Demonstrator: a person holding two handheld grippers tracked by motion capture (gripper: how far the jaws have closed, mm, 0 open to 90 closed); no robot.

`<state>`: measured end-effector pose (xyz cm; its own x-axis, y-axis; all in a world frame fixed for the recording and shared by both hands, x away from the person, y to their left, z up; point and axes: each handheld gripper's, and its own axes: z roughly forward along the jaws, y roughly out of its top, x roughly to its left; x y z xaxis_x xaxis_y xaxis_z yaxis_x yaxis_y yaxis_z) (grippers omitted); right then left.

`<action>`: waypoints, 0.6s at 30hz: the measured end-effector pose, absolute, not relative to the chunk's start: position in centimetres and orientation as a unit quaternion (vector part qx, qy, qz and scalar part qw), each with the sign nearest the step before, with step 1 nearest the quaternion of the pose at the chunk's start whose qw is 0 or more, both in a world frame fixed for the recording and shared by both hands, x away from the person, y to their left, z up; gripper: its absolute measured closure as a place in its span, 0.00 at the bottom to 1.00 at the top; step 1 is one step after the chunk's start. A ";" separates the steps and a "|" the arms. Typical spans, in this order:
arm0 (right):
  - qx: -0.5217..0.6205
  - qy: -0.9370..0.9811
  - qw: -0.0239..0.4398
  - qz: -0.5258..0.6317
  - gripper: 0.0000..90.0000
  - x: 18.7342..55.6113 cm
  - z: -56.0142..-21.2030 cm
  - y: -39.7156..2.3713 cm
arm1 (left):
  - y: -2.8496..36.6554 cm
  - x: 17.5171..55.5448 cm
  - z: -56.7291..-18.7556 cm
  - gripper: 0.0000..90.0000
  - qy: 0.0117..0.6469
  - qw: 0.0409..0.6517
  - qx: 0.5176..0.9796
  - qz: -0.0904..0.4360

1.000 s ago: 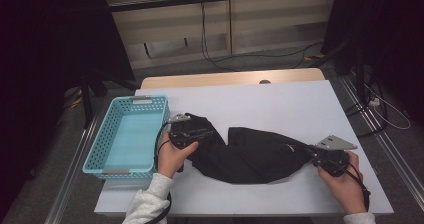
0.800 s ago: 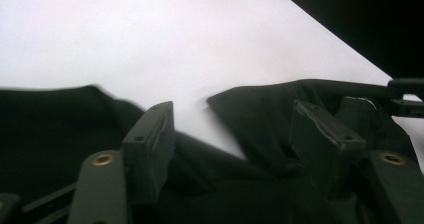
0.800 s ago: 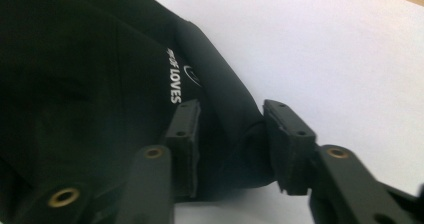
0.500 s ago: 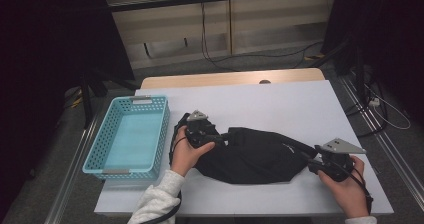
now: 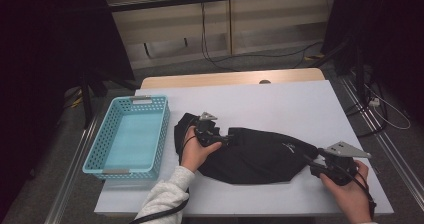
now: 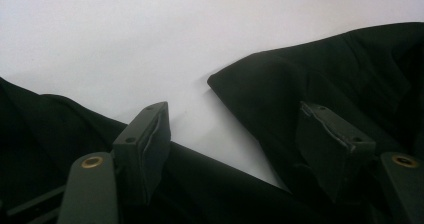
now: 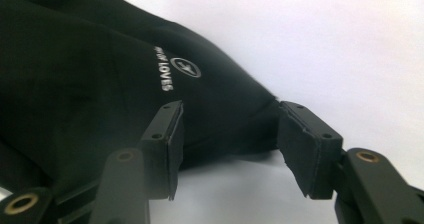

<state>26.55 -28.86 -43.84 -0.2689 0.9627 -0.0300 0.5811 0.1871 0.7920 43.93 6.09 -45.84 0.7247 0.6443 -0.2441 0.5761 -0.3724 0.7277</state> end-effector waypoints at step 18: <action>0.529 0.747 0.236 0.326 0.57 27.4 -45.4 -27.1 | 5.5 43.0 -45.9 0.51 0.365 0.422 0.830 0.013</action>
